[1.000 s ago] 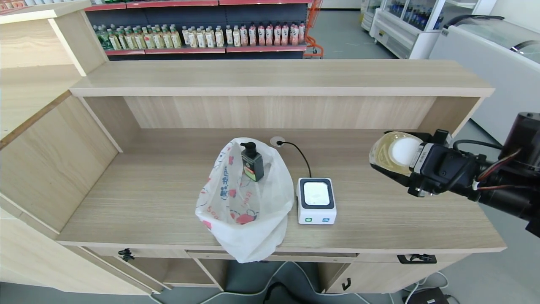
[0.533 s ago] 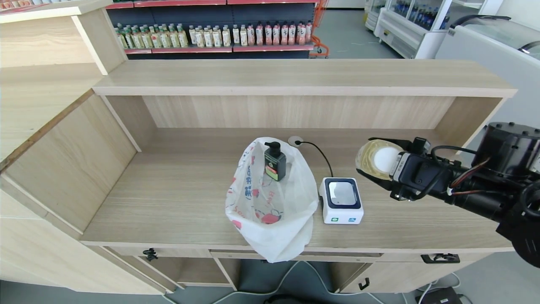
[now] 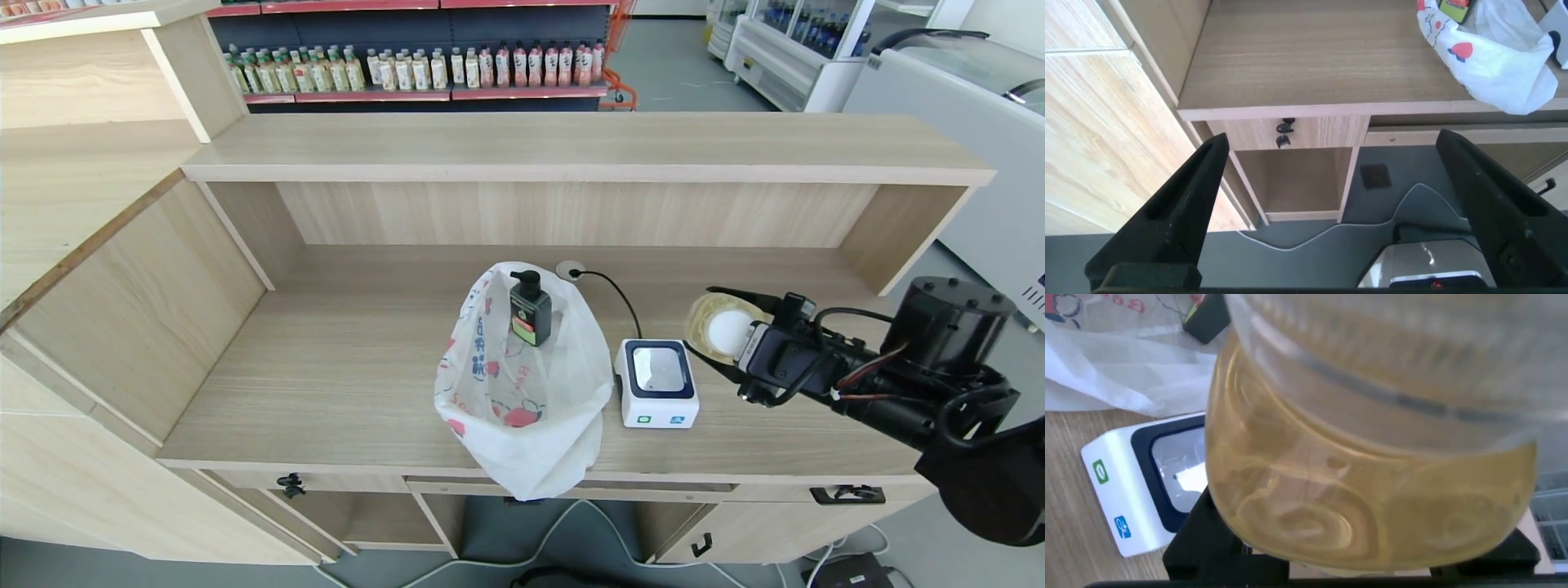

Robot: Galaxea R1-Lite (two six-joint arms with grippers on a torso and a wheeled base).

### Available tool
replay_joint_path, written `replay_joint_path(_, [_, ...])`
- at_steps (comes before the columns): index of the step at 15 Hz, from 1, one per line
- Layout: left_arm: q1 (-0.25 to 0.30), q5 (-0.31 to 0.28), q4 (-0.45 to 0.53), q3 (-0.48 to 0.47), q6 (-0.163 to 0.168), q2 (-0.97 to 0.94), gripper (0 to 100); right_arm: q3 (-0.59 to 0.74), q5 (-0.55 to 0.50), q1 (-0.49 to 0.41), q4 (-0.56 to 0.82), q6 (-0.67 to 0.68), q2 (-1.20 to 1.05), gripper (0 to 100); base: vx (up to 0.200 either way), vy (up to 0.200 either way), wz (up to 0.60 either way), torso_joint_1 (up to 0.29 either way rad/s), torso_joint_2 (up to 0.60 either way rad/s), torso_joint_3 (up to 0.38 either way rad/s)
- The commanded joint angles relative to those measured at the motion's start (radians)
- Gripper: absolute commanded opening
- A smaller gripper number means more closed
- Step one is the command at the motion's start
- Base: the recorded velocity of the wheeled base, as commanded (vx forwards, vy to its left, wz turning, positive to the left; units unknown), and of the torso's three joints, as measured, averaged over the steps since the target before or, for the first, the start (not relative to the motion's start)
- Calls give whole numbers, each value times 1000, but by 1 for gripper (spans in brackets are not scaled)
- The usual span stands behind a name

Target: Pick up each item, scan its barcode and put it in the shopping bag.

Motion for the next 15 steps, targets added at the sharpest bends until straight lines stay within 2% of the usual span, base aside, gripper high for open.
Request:
replay_joint_path(1, [0, 0, 0, 0, -6, 0, 100, 8, 0, -2, -15, 7, 37, 0, 0, 0, 0, 0, 0, 0])
replay_joint_path(5, [0, 0, 0, 0, -9, 0, 100, 8, 0, -2, -65, 21, 77, 0, 0, 0, 0, 0, 0, 0])
replay_joint_path(12, [0, 0, 0, 0, -9, 0, 100, 17, 0, -3, -308, 138, 229, 0, 0, 0, 0, 0, 0, 0])
replay_joint_path(15, [0, 0, 0, 0, -9, 2, 100, 6, 1, -3, -308, 159, 275, 0, 0, 0, 0, 0, 0, 0])
